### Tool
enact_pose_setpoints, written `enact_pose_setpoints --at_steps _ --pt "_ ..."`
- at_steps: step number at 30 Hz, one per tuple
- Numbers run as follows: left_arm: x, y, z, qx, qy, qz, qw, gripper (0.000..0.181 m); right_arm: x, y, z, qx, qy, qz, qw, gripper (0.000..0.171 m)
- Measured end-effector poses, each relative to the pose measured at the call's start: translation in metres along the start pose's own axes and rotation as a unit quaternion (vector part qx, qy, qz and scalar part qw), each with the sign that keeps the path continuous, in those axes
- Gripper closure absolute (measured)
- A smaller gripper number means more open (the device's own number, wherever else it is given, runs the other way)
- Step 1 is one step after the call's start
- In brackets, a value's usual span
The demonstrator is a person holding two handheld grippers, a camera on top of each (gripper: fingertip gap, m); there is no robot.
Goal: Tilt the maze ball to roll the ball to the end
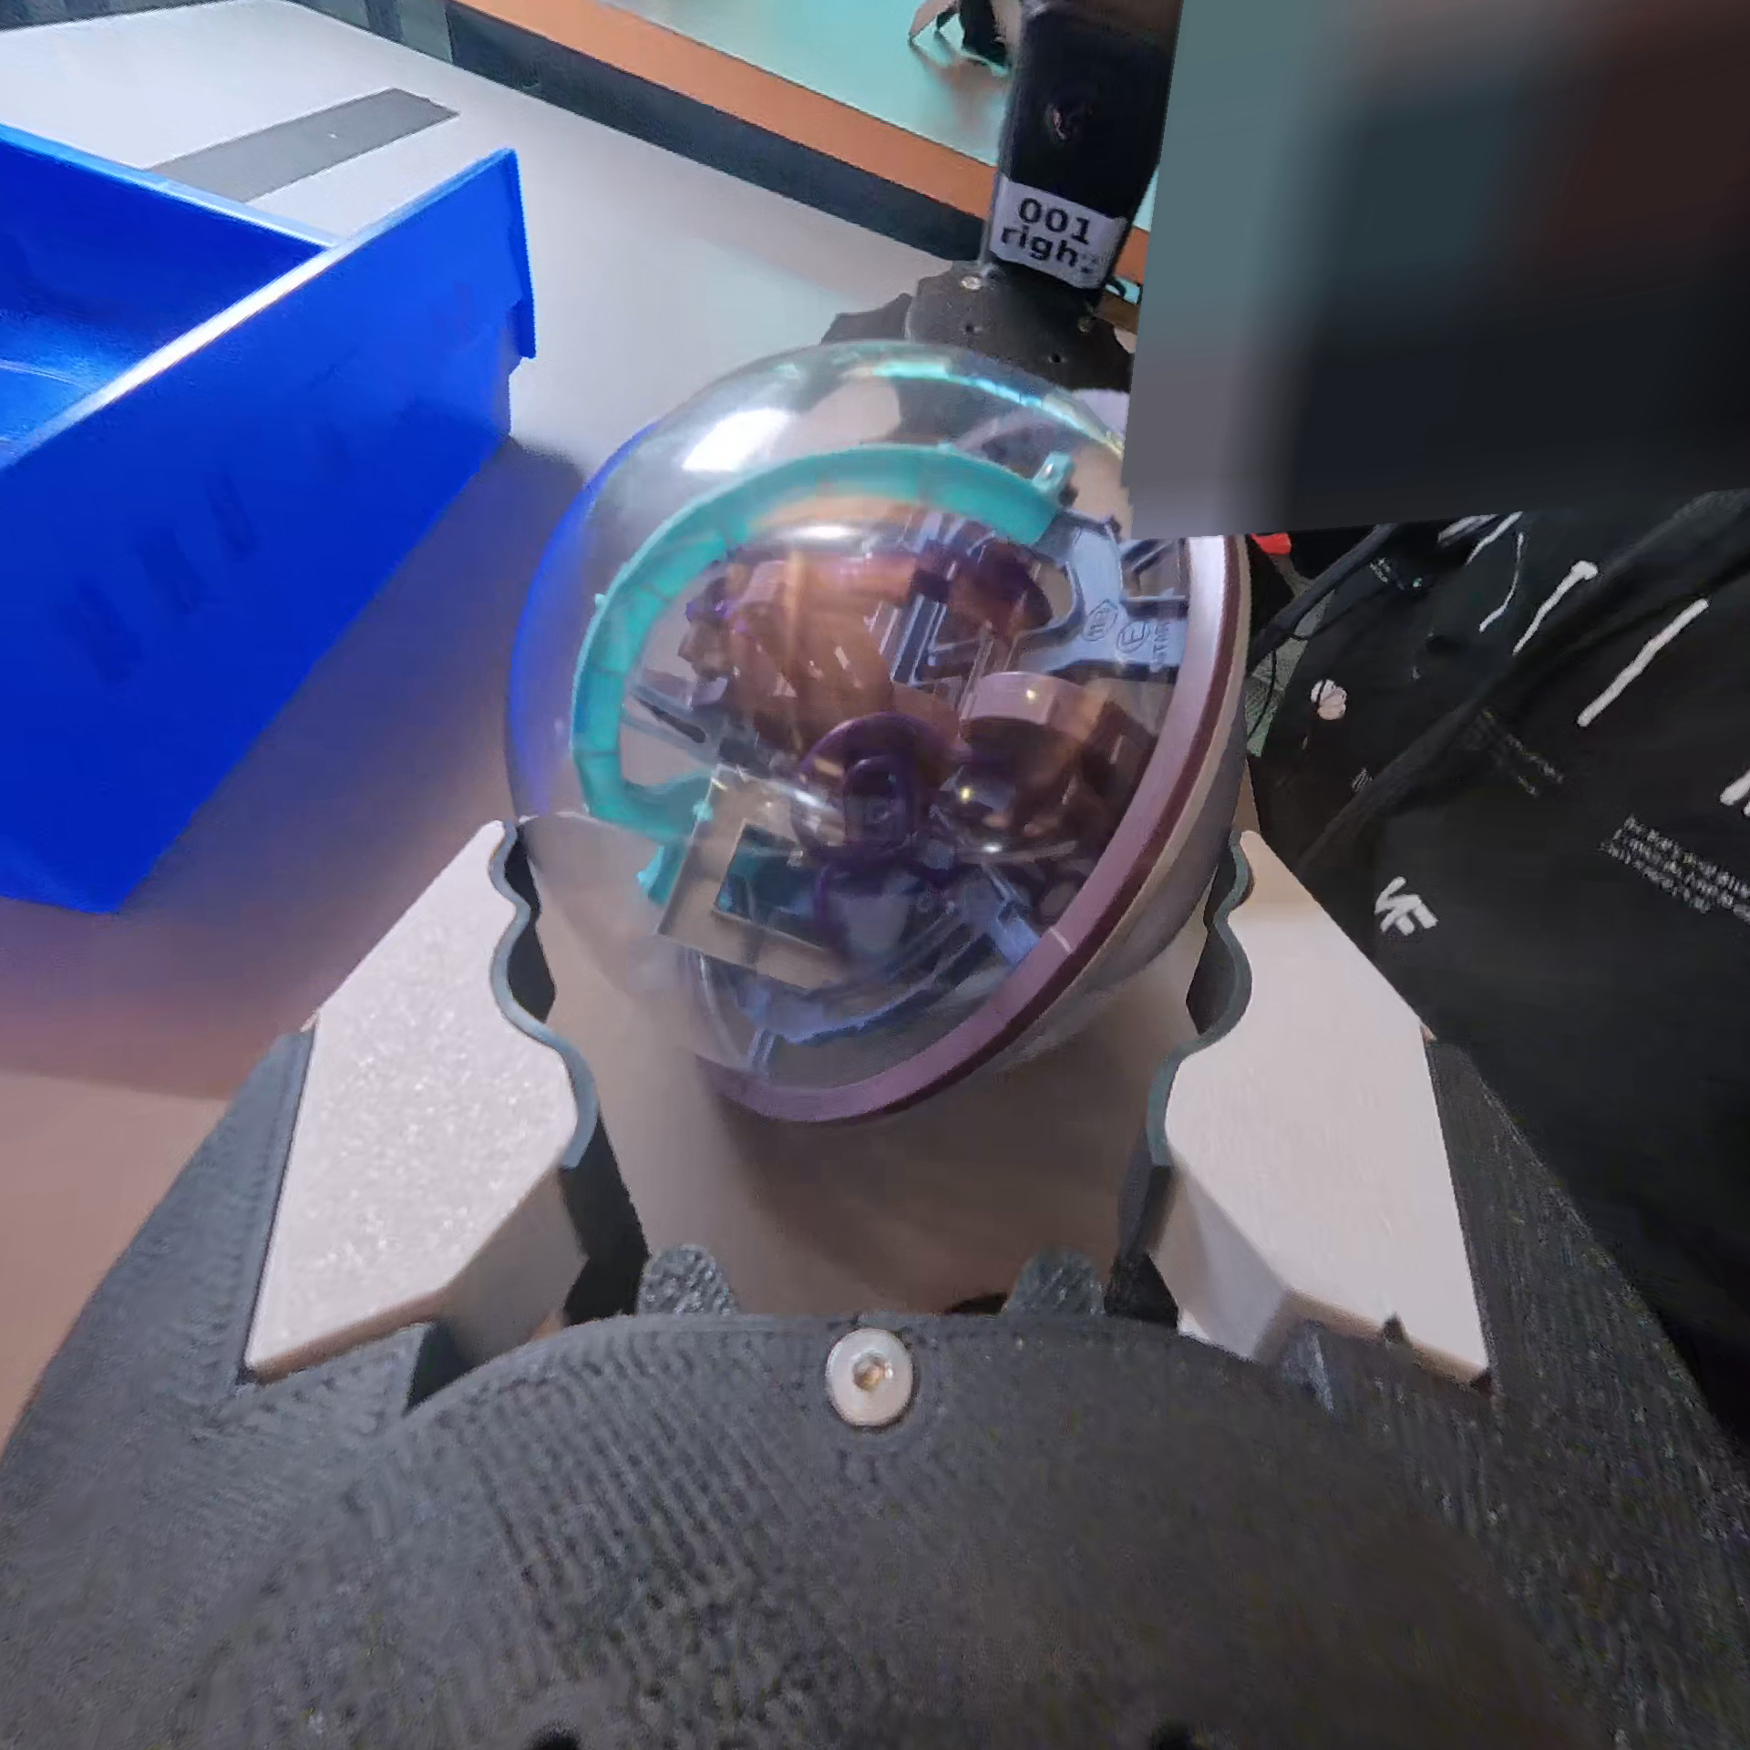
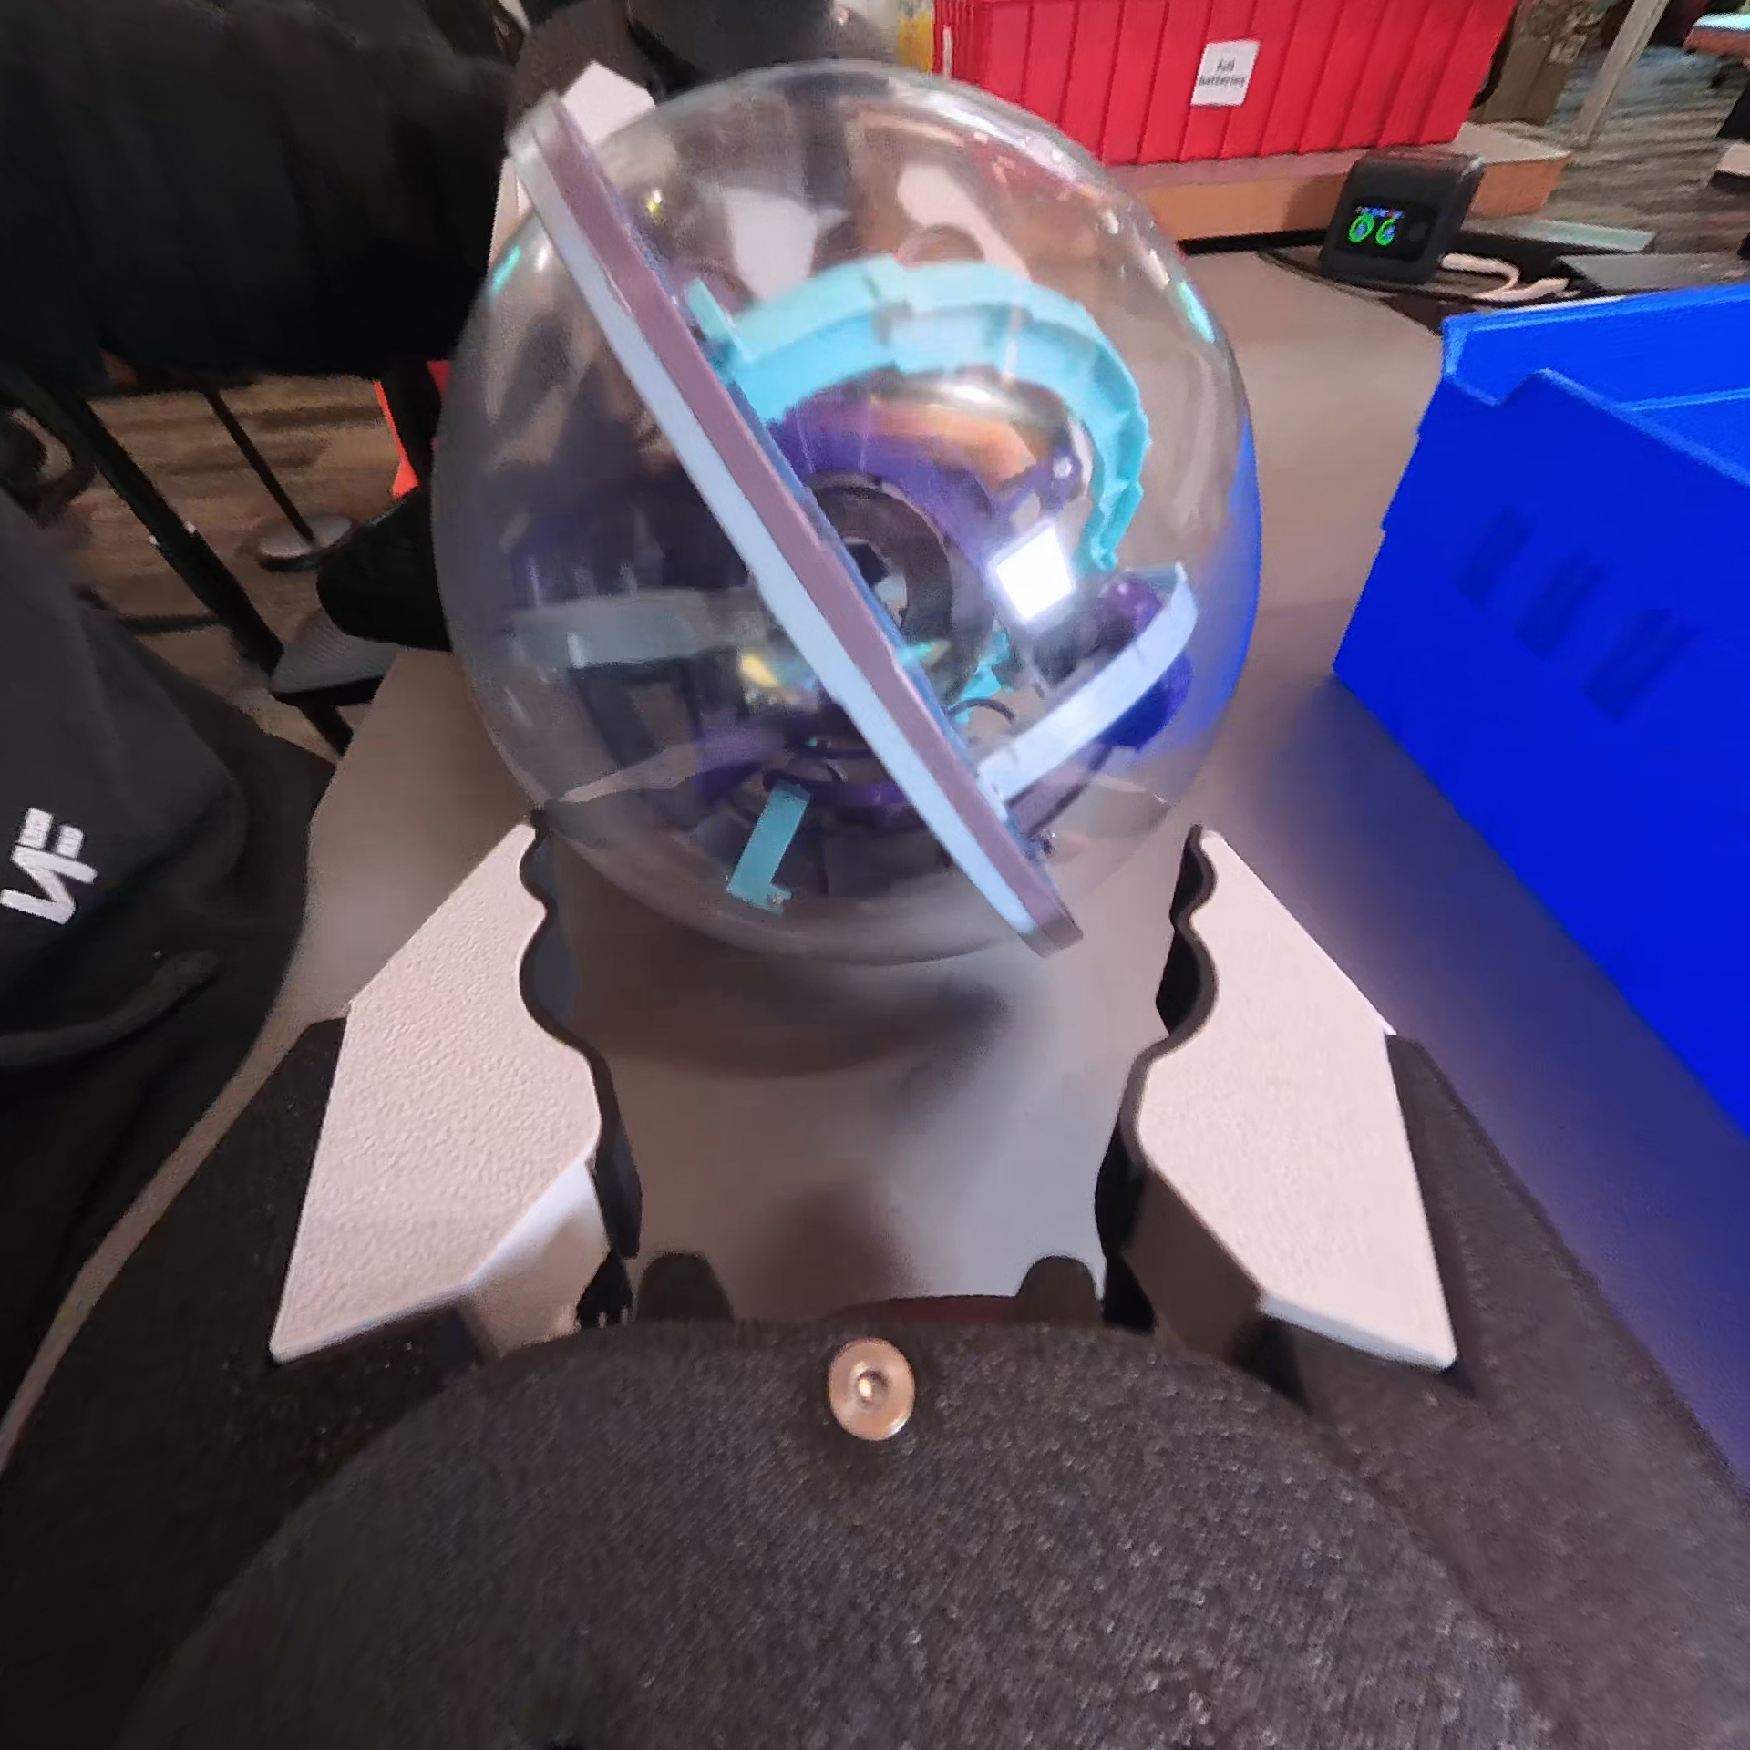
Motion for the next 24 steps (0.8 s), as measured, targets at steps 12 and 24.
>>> enact_pose_setpoints --at_steps 12,24 --pt "0.038 0.006 -0.005 0.002 0.038 -0.015 0.999 0.057 0.0 -0.004 0.02 0.006 0.042 -0.055 0.998 0.046" --pt "0.045 0.01 -0.013 -0.021 0.022 -0.029 0.999 0.065 -0.001 -0.006 0.022 0.011 0.043 -0.048 0.998 0.05"
Point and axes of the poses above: each gripper's, where its closed fingertips meet, z out along the fingers, x out of its underside, y = z × x across the jaws, the point moved 1 cm from there along -z, back along the fingers, and after that the axes turned 15 degrees about y, right-handed, at the moved point
